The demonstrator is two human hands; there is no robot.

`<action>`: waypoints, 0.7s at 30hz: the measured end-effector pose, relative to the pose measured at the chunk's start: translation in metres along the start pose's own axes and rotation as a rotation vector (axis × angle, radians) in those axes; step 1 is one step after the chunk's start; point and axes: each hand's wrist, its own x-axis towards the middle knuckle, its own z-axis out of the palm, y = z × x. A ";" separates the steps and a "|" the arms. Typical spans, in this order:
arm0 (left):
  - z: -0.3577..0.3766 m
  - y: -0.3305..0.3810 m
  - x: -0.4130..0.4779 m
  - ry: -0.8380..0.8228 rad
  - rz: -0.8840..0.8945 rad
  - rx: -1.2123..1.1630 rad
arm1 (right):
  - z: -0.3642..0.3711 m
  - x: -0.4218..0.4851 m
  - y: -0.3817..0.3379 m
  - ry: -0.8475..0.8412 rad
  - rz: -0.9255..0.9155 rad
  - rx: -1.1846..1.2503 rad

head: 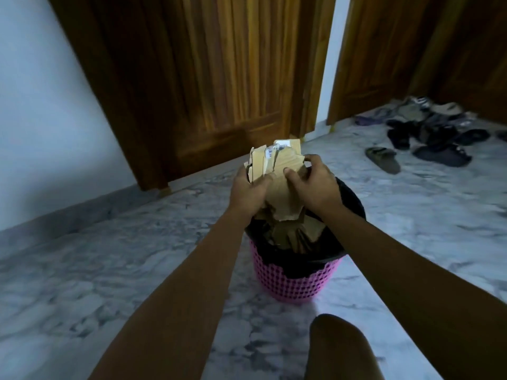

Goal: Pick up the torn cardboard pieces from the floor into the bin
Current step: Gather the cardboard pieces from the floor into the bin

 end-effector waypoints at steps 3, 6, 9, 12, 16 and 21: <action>0.020 -0.007 0.003 -0.173 -0.081 0.150 | -0.012 0.009 0.031 -0.090 0.011 -0.173; 0.012 -0.008 0.002 -0.308 -0.213 0.151 | -0.014 0.007 0.043 -0.191 0.037 -0.271; -0.016 -0.006 0.001 -0.204 -0.114 0.181 | 0.002 0.001 0.030 -0.254 0.020 -0.258; -0.072 0.000 -0.008 -0.054 -0.066 0.268 | 0.039 -0.011 -0.015 -0.391 -0.070 -0.211; -0.182 0.010 -0.039 0.152 -0.005 0.363 | 0.111 -0.052 -0.103 -0.598 -0.210 -0.131; -0.356 -0.005 -0.137 0.434 -0.048 0.527 | 0.216 -0.161 -0.227 -0.766 -0.448 -0.087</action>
